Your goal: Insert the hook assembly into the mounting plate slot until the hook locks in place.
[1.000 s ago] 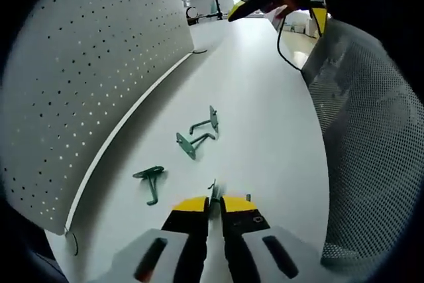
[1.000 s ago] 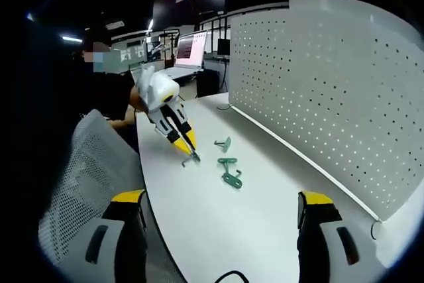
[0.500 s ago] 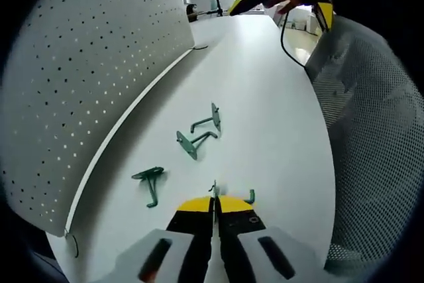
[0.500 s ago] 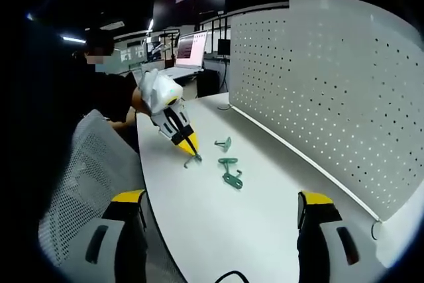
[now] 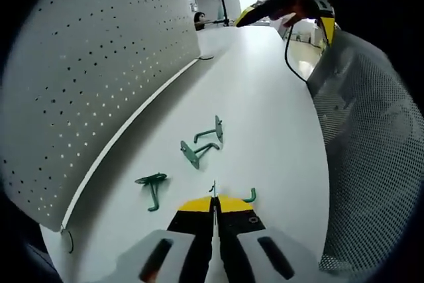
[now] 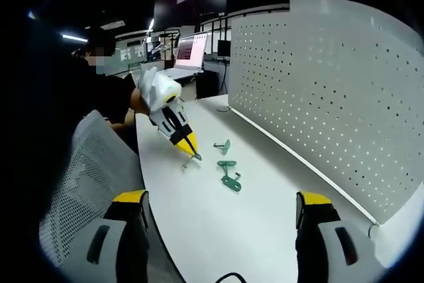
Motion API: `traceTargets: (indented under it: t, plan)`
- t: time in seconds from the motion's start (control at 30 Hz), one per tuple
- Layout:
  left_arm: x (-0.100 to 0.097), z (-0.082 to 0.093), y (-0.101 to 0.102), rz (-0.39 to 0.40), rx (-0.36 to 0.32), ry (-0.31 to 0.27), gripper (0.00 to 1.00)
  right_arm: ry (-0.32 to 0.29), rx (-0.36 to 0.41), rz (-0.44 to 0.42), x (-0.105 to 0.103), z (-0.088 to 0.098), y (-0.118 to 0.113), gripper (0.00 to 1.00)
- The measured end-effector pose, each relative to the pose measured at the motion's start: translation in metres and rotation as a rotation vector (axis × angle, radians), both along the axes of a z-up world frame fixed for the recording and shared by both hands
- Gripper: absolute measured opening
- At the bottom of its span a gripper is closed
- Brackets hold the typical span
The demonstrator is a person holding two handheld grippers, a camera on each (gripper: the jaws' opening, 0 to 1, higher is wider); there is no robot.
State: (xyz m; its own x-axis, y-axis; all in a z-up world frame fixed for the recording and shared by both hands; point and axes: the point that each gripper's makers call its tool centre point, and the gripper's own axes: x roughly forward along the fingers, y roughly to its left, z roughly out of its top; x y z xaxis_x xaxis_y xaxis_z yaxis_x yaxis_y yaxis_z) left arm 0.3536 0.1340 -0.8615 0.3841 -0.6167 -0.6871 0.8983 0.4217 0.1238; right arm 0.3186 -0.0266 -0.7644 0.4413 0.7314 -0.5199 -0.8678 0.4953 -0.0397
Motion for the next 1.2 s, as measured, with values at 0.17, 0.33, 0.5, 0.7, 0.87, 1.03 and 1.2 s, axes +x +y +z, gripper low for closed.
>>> traceTargets:
  t: [0.17,0.33,0.5,0.7,0.87,1.03,1.2]
  plan:
    - [0.001,0.015,-0.001,0.037,-0.077,-0.001,0.01,-0.013,-0.002,0.001,0.001,0.003,0.001,0.87]
    - [0.0,0.03,-0.001,0.078,-0.167,0.007,0.01,-0.03,0.004,0.0,0.0,0.009,0.002,0.85]
    - [-0.003,0.044,-0.004,0.107,-0.261,0.023,0.01,-0.038,0.001,0.005,-0.001,0.011,0.002,0.85]
    - [-0.005,0.061,-0.009,0.124,-0.367,0.028,0.01,-0.054,0.002,0.015,-0.003,0.017,0.006,0.83]
    - [-0.005,0.081,-0.014,0.144,-0.462,0.024,0.01,-0.067,0.007,0.022,-0.002,0.024,0.008,0.81]
    - [-0.001,0.098,-0.016,0.165,-0.517,0.0,0.01,-0.088,0.02,0.019,-0.001,0.033,0.011,0.77]
    - [0.001,0.115,-0.02,0.173,-0.545,-0.033,0.01,-0.11,0.028,0.013,0.001,0.041,0.012,0.74]
